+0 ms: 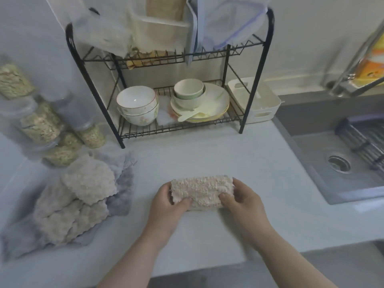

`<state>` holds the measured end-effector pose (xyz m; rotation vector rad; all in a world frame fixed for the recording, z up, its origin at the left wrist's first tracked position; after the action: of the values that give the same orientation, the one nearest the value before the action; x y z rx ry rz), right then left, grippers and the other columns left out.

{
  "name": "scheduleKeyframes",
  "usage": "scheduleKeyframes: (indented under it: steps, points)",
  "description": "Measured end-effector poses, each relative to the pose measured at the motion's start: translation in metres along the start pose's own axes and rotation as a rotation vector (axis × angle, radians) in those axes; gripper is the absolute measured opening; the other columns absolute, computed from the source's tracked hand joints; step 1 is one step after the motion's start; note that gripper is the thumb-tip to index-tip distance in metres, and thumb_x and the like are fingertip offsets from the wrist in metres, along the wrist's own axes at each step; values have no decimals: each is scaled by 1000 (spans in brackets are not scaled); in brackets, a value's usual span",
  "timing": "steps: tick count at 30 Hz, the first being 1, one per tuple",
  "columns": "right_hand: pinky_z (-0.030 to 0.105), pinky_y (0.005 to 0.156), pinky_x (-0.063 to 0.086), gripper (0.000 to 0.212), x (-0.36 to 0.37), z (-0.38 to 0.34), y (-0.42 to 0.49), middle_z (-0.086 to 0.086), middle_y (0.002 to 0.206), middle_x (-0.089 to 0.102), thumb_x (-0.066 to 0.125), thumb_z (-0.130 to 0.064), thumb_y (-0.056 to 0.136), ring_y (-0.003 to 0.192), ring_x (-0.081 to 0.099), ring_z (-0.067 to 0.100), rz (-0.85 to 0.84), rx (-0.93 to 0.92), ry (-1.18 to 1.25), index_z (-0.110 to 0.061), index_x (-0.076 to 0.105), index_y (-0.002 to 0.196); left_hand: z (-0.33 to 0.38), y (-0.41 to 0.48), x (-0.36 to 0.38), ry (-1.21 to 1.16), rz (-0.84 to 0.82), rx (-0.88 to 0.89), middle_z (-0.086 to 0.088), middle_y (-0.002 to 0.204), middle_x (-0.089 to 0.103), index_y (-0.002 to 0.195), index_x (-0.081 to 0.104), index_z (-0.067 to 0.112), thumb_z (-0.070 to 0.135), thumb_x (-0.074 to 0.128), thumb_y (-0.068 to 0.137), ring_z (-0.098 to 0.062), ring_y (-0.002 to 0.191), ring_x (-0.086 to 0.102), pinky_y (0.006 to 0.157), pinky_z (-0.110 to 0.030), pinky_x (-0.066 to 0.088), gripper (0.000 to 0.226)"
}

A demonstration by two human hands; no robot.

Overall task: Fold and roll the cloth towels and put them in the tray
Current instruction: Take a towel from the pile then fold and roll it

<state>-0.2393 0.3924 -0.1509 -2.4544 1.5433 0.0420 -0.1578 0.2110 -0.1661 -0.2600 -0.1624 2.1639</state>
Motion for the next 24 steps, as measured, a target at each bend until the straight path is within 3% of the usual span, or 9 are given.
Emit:
scheduleKeyframes:
  steps: [2,4,7,10,14,16,20,24]
  points:
    - [25,81,51,31,0,-6,0,-10,99,74,59,-5,88,97,68,10,-11,106,25,-27,68,108,8,0,2,-26,-8,-92,3,94,73,106,62,16,-4,70,78,-10,88,70,68,-18,52,35]
    - [37,85,56,32,0,-18,-7,0,99,75,59,-3,84,99,68,26,-4,202,103,-24,71,105,25,-6,3,-66,-17,-154,5,90,72,108,62,12,-10,66,79,-7,79,69,64,-19,53,37]
    - [44,90,53,34,-7,-53,-18,12,97,72,54,2,83,90,63,41,29,222,222,-21,72,101,60,-12,1,-157,-53,-196,-2,93,72,110,61,11,-14,64,80,-18,85,69,73,-28,57,39]
    - [38,88,55,37,-26,-106,-36,17,101,68,50,7,88,87,64,27,59,160,389,-19,70,104,117,-22,8,-302,-165,-154,-14,104,71,111,61,5,-18,60,79,-26,94,69,78,-30,58,39]
    - [45,93,53,41,-76,-161,-68,23,115,65,49,10,87,101,64,38,111,5,469,-13,64,117,184,-49,48,-381,-406,-64,-11,94,74,101,63,3,-19,61,74,-22,87,71,72,-25,58,34]
    - [50,92,53,43,-115,-178,-84,25,115,64,56,6,79,100,64,40,212,-35,497,-12,64,117,211,-62,78,-421,-518,-44,-8,92,75,101,63,3,-18,57,73,-20,85,72,68,-24,57,35]
    - [37,79,57,46,-190,-185,-129,24,109,68,64,-2,73,92,67,35,431,-66,571,3,60,119,251,-90,155,-468,-716,-25,-10,93,74,103,62,3,-9,58,67,-22,86,71,66,-26,57,37]
    - [33,79,56,44,-273,-180,-181,21,108,70,68,-4,74,97,69,34,652,-115,638,-1,61,117,279,-131,252,-365,-911,39,-6,91,75,101,64,9,-12,67,69,-19,85,72,65,-25,57,38]
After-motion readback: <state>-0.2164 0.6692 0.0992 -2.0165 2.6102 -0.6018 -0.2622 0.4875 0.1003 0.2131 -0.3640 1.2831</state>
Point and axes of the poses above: each hand's wrist, its own y-axis towards the middle knuckle, its own x-axis out of the palm, z = x × y, the point moved 6 cm from there along y, towards the middle knuckle
